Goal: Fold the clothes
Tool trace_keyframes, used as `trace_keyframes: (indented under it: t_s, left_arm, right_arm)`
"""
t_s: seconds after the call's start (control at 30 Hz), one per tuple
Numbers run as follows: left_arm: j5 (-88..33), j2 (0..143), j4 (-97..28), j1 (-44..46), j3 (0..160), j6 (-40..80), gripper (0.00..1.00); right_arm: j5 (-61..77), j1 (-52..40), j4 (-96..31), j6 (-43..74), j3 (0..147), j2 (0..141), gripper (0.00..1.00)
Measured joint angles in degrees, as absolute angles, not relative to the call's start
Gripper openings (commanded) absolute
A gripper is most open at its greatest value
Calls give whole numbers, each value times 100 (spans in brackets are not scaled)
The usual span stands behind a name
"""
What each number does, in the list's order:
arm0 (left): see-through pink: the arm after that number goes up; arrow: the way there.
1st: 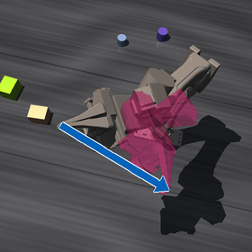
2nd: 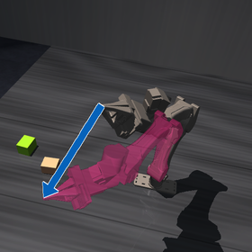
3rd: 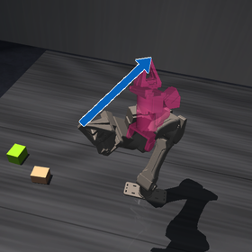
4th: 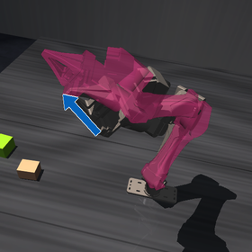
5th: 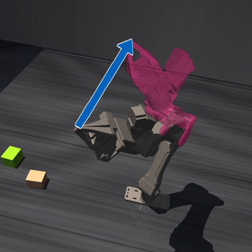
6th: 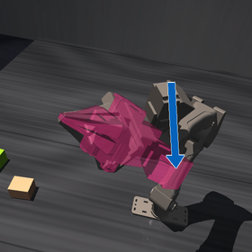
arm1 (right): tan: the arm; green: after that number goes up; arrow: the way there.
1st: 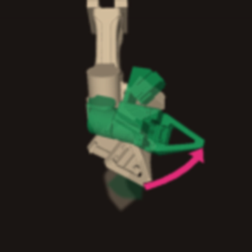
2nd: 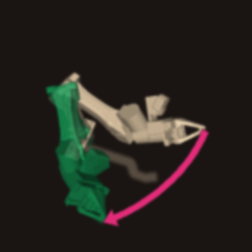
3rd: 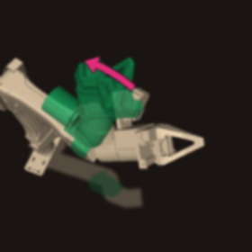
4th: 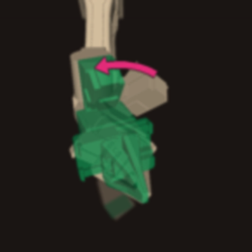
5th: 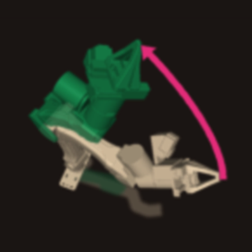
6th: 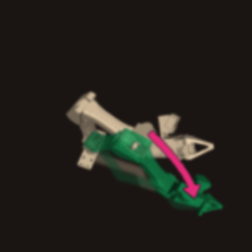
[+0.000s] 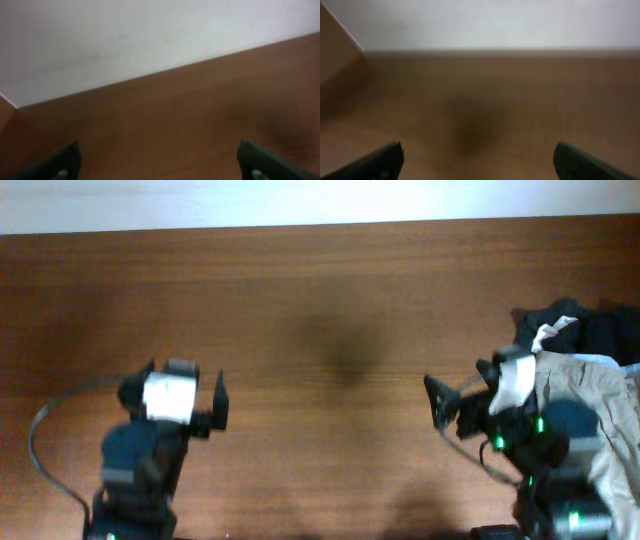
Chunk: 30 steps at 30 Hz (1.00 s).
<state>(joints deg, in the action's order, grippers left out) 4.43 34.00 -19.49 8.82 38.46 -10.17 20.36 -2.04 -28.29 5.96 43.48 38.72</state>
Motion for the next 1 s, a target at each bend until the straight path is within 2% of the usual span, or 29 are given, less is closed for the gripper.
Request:
trace_keyframes:
  t_s: [0.03, 0.07, 0.1, 0.17, 0.3, 0.37, 0.47, 0.57, 0.73, 0.83, 0.9, 0.97, 1.0]
  left_arm:
    - [405, 4093, -2327, 882, 4418, -1017, 99]
    - [213, 5078, -2943, 884, 5240, -1020, 99]
    - [10, 5614, -3660, 875, 5739, -1020, 99]
    - [-440, 6672, -4152, 875, 6705, -1017, 99]
    - [-825, 7723, -4611, 875, 7262, -1013, 99]
    - [-701, 7795, -4716, 864, 7286, -945, 99]
    - [-572, 8125, -5196, 307, 7334, -692, 99]
    - [-1199, 8197, -5164, -19, 7365, -631, 99]
    - [-1448, 8197, -5127, -14, 7384, -615, 99]
    - [-1463, 8197, -5124, -14, 7384, -615, 99]
    - [-1466, 8197, -5124, -14, 7384, -615, 99]
    - [-1466, 8197, -5124, -14, 7384, -615, 99]
    - [-1468, 8197, -5129, -14, 7384, -615, 99]
  right_arm:
    - [2045, -204, -3173, 607, 4740, 4276, 99]
    - [2016, -204, -3946, 604, 5725, 5454, 99]
    - [1981, -202, -4574, 609, 6167, 5944, 99]
    - [1955, -202, -4895, 604, 6919, 6987, 99]
    - [2320, -183, -5168, 635, 7083, 7955, 99]
    - [2228, 128, -5188, 921, 7100, 8219, 98]
    - [1428, 2003, -5140, 1723, 7231, 8912, 81]
    - [1118, 3146, -4536, 2073, 7408, 9671, 66]
    - [434, 3103, -3752, 2143, 7426, 10694, 64]
    - [150, 2958, -3540, 2143, 7426, 11013, 72]
    - [58, 2724, -3437, 2121, 7426, 11093, 66]
    - [-180, 2598, -3398, 2099, 7430, 11266, 54]
    - [-320, 2589, -3404, 2110, 7430, 11378, 53]
